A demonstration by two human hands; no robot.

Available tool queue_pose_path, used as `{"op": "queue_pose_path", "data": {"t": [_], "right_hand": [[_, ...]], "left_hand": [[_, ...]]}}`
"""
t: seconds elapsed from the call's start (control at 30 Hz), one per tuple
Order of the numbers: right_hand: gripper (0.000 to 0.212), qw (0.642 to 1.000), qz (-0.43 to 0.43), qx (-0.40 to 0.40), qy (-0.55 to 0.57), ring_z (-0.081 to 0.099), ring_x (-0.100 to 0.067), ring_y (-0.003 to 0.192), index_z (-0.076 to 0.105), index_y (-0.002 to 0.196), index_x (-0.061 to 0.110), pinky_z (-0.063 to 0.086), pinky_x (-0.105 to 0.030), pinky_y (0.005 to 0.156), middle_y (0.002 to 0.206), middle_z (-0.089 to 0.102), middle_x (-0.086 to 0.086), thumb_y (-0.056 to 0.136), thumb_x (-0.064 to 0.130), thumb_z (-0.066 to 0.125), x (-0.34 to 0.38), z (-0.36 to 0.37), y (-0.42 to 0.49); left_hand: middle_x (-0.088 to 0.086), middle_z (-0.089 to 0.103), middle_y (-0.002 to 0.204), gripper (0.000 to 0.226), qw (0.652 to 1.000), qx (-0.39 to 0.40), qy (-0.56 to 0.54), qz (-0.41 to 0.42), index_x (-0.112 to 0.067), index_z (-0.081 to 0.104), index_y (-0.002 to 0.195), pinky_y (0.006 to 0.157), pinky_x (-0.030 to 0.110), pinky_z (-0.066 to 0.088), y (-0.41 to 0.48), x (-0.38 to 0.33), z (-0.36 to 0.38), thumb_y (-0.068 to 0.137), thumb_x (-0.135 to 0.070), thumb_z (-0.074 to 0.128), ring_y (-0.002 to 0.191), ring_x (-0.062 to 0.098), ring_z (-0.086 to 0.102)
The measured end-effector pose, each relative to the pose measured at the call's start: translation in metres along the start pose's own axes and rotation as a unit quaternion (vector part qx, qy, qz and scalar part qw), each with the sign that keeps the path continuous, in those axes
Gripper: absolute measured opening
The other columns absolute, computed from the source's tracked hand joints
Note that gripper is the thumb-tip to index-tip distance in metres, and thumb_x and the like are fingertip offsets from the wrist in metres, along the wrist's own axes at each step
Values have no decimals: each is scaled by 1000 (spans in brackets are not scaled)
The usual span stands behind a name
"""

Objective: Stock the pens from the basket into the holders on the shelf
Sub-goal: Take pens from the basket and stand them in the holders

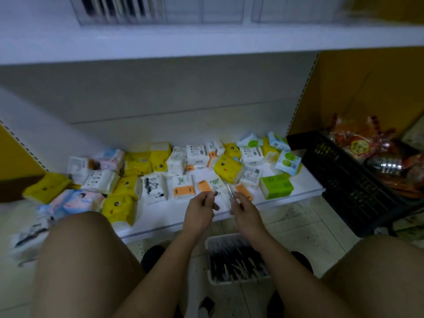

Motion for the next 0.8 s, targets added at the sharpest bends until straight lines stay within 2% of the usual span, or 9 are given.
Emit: {"op": "queue_pose_path", "data": {"t": [0.07, 0.17, 0.27, 0.4, 0.53, 0.6, 0.67, 0.73, 0.8], "right_hand": [[15, 998, -57, -3, -2, 50, 3, 67, 55, 103, 27, 38, -16, 58, 75, 53, 13, 103, 29, 40, 31, -2, -2], [18, 995, -95, -17, 24, 51, -1, 56, 61, 93, 23, 41, -16, 56, 67, 55, 8, 102, 26, 46, 71, -10, -3], [17, 990, -104, -14, 95, 59, -6, 59, 61, 88, 21, 52, -26, 59, 77, 61, 0, 100, 20, 50, 108, -18, -1], [11, 978, -169, -46, 110, 60, 4, 74, 68, 97, 18, 48, -12, 66, 87, 67, 6, 96, 16, 57, 160, -35, -2], [8, 968, -236, -59, 64, 58, 10, 75, 65, 98, 21, 43, -6, 64, 85, 63, 13, 96, 17, 59, 213, -50, -9], [5, 964, -260, -47, 45, 58, 6, 76, 63, 96, 23, 43, -7, 65, 84, 62, 12, 96, 20, 58, 238, -54, -13], [7, 957, -284, -33, 42, 58, -1, 80, 61, 102, 22, 43, -9, 67, 87, 62, 9, 96, 21, 59, 262, -57, -18], [24, 953, -297, -15, 58, 59, -13, 85, 55, 119, 27, 45, -15, 70, 90, 60, 3, 96, 21, 58, 284, -61, -21], [45, 941, -332, -3, 63, 57, -12, 81, 45, 135, 40, 46, -18, 72, 86, 56, 5, 96, 19, 57, 309, -67, -27]], "left_hand": [[1, 70, 73, 33, 999, 4, -33, 20, -9, 66, 110, 60, 27, 48, 3, -22, -9, 102, -32, 43, 63, 12, 60], [1, 72, 75, 22, 996, -8, -60, 70, -17, 63, 111, 59, 26, 50, 8, -64, -26, 99, -31, 52, 66, 11, 63], [2, 72, 81, 16, 990, -17, -104, 97, -21, 64, 105, 60, 25, 52, 11, -101, -42, 96, -32, 56, 67, 8, 64], [3, 70, 85, 15, 985, -51, -116, 117, -12, 66, 104, 70, 31, 57, 14, -141, -70, 95, -20, 60, 77, 12, 67], [-5, 73, 89, 5, 980, -78, -85, 163, -27, 67, 91, 74, 17, 52, 6, -185, -99, 91, -24, 64, 86, 6, 68], [-1, 73, 91, 6, 974, -77, -92, 191, -27, 67, 92, 77, 22, 54, -2, -208, -109, 91, -21, 65, 88, 7, 67], [5, 72, 94, 12, 967, -78, -94, 223, -19, 68, 101, 83, 32, 54, -10, -234, -118, 90, -15, 66, 89, 12, 66], [4, 70, 90, 21, 958, -92, -85, 258, -17, 67, 109, 82, 36, 55, -18, -259, -131, 89, -13, 68, 87, 13, 65], [4, 69, 86, 24, 948, -109, -72, 292, -23, 66, 112, 78, 38, 57, -27, -283, -146, 89, -16, 67, 84, 15, 66]]}}
Point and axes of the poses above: each hand's wrist, its own y-axis towards the middle knuckle, its own z-axis out of the palm, x = y × z, the point moved 10 cm from there along y, towards the middle knuckle
